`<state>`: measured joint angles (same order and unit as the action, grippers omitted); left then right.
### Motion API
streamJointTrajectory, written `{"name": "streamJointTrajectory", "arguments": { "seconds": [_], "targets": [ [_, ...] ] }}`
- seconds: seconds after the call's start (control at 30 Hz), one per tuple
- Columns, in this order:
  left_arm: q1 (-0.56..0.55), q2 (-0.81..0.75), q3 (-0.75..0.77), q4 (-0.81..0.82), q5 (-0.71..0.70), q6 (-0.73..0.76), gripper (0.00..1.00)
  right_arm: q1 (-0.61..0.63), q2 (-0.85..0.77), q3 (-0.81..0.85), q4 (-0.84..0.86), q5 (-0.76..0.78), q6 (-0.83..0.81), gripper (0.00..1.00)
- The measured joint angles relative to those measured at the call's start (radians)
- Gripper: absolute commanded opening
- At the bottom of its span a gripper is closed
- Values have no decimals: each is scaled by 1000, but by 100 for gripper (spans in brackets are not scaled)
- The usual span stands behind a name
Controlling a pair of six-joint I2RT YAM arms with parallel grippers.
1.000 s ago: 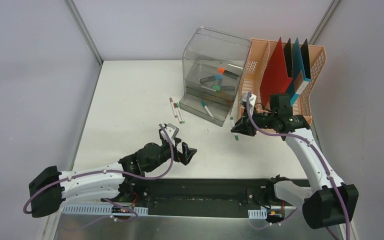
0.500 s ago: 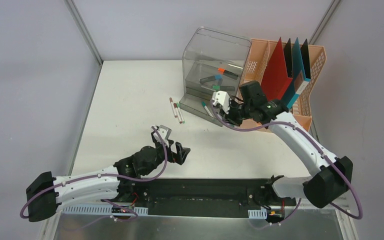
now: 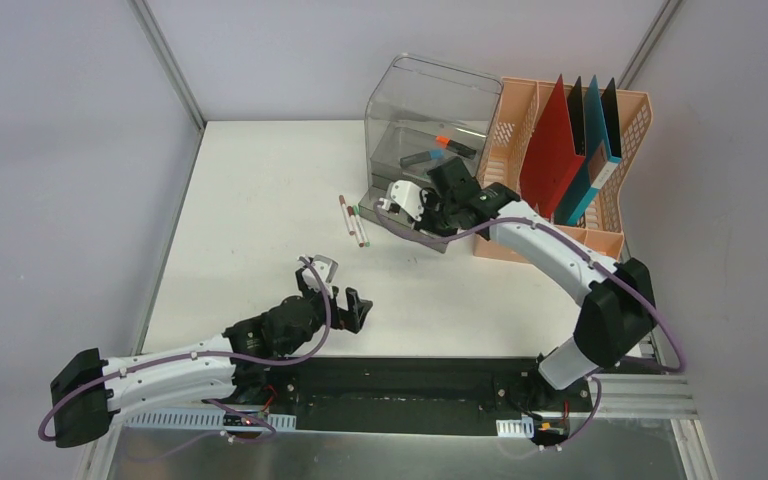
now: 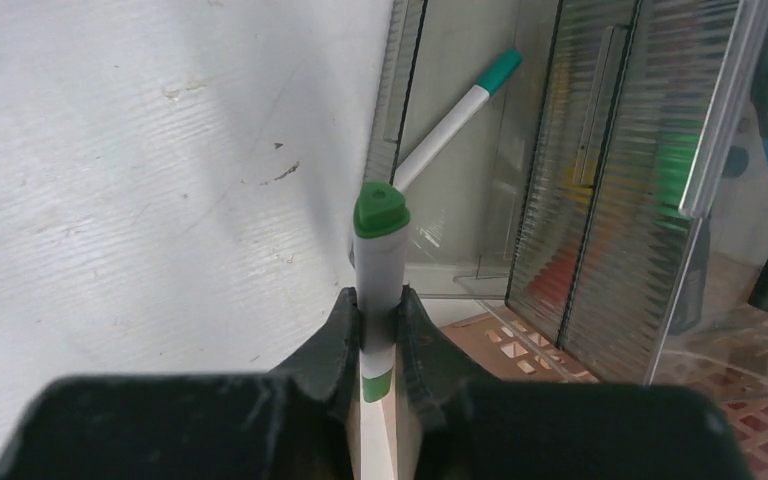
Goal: Organize the desk
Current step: Place the stationery in the drawer.
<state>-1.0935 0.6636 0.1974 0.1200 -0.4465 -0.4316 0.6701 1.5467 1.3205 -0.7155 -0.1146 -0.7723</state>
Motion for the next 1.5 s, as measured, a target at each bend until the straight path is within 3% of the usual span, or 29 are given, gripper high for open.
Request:
{"name": "streamJointTrajectory", "arguments": {
  "seconds": [0.6,0.63,0.67,0.7,1.27,1.5],
  "targets": [
    [0,-47,-21,-45,-1,-37,99,28,217,90,105,257,-8,0],
    [0,-54,-26,-46,-1,-39,99,28,224,95,105,264,-8,5],
    [0,-59,-29,-48,-1,-40,99,28,231,101,106,270,-8,87],
    [0,-65,-32,-53,-1,-42,99,28,239,106,108,279,-6,98],
    [0,-94,-35,-84,-1,-52,99,33,272,129,76,290,76,100],
    [0,-67,-29,-79,-19,-42,99,33,76,56,15,115,98,100]
  ]
}}
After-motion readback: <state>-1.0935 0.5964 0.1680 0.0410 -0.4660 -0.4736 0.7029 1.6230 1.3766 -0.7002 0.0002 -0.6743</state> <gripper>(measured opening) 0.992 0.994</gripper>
